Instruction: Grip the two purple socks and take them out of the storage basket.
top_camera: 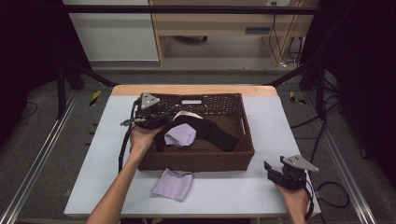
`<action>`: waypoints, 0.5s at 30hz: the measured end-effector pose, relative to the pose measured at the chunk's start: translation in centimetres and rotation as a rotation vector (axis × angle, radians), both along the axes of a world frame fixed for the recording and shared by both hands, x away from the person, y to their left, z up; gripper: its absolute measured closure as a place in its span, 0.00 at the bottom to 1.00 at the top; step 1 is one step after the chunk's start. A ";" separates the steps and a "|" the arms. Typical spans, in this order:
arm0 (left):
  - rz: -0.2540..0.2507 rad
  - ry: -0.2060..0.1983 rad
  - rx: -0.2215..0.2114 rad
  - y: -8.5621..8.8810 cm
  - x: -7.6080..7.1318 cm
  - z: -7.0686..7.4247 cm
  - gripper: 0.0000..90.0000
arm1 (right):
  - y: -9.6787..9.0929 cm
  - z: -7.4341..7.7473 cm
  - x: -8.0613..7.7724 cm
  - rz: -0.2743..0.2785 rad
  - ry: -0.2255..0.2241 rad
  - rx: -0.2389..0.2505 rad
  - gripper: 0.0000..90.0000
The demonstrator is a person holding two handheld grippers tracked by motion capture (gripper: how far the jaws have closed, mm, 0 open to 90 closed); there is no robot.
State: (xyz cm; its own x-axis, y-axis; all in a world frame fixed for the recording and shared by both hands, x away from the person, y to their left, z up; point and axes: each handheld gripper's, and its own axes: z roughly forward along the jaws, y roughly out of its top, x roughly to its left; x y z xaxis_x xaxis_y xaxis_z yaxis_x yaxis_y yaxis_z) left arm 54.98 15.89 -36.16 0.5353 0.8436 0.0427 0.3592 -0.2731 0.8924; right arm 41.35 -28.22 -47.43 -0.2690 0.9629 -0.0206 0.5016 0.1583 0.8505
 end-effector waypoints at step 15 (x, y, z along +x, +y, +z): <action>-0.009 0.151 0.136 -0.9 1.3 -3.0 0.61 | 0.1 -0.1 0.0 0.003 0.003 -0.005 0.37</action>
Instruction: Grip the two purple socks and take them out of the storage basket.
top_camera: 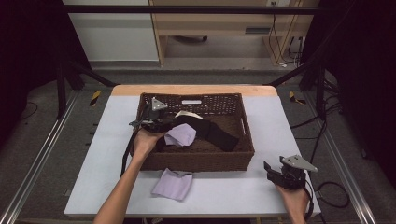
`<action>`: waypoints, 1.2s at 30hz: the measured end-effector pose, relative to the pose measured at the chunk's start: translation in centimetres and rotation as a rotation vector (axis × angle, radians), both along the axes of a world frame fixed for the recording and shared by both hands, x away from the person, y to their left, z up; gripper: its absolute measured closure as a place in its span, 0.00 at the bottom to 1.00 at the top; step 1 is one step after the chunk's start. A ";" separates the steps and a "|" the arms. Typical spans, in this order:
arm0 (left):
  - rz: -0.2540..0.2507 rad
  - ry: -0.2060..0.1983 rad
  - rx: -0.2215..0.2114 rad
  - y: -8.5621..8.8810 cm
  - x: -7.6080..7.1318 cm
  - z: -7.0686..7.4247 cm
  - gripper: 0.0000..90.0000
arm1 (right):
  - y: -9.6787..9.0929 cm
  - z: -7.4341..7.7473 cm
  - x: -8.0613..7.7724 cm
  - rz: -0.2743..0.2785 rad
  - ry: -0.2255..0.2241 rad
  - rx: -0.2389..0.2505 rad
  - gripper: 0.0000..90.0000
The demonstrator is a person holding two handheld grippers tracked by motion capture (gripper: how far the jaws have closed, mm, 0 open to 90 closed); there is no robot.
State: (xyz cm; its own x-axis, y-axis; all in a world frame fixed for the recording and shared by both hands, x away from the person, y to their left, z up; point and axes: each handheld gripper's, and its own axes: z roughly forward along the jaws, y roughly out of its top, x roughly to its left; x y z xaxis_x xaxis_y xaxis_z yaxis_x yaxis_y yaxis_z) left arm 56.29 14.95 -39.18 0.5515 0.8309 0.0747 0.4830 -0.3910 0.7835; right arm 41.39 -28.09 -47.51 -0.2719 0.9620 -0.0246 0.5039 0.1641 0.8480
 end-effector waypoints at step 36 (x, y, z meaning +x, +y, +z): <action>0.014 0.392 0.141 -0.8 2.1 -3.0 0.92 | 0.2 -0.2 0.0 0.010 0.009 0.006 0.37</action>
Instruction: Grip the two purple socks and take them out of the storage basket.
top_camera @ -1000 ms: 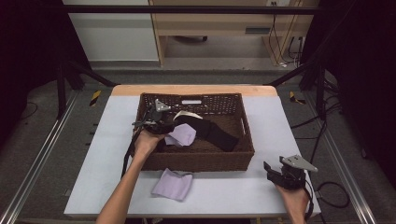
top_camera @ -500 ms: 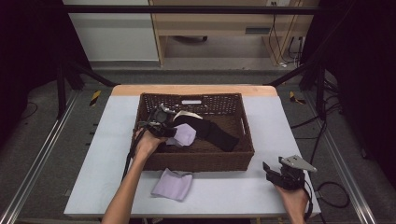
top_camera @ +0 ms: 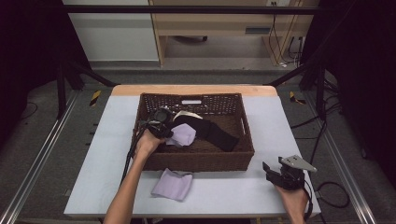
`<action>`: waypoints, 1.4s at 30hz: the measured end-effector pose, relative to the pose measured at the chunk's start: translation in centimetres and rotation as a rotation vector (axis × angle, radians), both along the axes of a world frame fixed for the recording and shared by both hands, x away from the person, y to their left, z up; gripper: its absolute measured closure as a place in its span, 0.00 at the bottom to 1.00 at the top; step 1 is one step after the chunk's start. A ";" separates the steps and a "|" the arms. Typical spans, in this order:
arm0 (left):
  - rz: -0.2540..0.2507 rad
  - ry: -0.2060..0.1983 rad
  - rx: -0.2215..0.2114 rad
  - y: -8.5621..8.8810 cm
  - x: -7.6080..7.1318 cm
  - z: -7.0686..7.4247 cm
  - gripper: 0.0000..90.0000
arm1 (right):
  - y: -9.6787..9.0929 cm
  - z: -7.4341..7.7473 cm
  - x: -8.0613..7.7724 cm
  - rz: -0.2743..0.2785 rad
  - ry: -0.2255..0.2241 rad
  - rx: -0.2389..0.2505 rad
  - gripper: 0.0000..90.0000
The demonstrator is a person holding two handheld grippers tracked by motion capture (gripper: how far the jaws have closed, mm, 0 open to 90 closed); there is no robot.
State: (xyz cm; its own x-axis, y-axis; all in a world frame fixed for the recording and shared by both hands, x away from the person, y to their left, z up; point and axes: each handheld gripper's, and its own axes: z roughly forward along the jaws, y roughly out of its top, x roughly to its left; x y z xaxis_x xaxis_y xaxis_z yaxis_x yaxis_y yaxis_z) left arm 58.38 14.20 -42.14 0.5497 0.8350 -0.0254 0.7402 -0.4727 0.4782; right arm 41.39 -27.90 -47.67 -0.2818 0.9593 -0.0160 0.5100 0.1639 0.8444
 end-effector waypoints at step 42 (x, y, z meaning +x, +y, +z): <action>-0.062 -0.560 -0.471 2.9 -6.9 8.5 0.96 | -0.2 0.0 -0.2 -0.012 -0.007 -0.009 0.37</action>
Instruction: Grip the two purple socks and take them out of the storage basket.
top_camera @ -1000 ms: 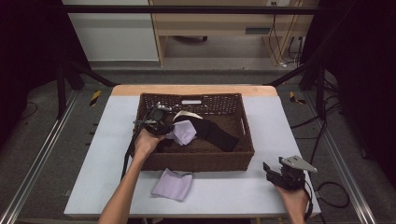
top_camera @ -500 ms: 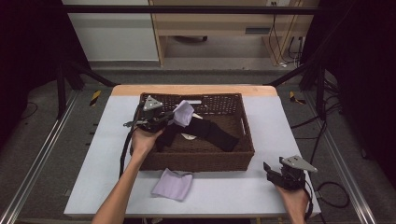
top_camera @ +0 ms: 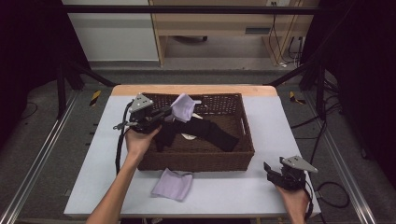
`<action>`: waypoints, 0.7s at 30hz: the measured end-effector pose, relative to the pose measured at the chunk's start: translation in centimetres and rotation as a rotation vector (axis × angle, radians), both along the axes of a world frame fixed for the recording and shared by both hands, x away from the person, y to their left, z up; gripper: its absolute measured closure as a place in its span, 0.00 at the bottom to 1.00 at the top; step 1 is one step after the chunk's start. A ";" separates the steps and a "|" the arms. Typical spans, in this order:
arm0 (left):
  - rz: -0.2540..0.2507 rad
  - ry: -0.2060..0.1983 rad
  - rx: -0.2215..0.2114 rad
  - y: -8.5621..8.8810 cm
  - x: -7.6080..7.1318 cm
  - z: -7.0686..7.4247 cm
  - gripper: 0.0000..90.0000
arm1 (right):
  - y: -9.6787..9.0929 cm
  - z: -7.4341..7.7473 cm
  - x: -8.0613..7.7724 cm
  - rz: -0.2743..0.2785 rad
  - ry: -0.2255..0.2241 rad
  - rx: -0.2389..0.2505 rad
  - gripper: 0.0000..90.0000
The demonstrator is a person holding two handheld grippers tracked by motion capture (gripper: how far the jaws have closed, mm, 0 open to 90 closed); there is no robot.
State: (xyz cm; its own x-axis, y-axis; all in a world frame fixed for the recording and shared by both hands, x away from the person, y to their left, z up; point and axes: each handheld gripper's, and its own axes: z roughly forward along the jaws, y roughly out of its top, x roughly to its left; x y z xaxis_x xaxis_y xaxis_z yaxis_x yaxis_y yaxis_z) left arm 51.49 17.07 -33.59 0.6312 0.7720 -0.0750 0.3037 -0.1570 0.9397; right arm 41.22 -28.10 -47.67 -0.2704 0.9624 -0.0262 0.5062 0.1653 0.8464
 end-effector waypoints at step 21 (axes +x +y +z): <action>-0.138 -0.118 -0.069 1.3 -7.6 3.7 0.96 | -0.3 0.1 -0.3 -0.008 -0.007 0.004 0.37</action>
State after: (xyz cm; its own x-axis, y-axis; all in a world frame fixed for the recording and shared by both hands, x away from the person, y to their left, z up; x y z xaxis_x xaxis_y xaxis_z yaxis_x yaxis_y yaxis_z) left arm 43.87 18.37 -29.88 0.7384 0.6729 -0.0440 0.1706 -0.1232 0.9776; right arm 40.91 -28.41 -47.60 -0.2628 0.9645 -0.0246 0.5017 0.1584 0.8504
